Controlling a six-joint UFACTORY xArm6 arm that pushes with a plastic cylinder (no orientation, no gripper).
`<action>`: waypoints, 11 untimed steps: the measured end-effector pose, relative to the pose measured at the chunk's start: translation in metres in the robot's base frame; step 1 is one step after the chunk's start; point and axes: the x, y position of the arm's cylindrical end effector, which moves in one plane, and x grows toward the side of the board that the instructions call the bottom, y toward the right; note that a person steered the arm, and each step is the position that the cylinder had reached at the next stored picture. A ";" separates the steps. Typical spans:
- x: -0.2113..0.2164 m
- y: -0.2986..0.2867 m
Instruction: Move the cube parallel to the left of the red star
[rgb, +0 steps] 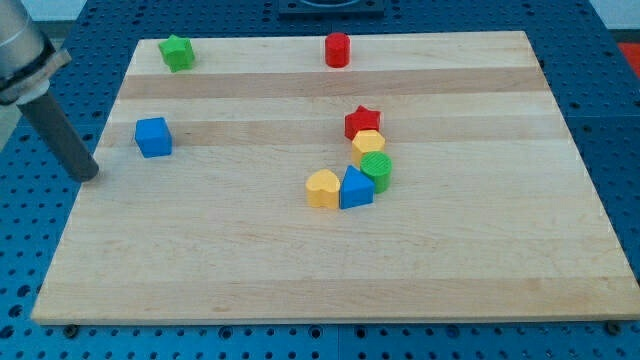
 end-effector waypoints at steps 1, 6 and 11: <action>-0.025 0.002; -0.040 0.117; -0.076 0.175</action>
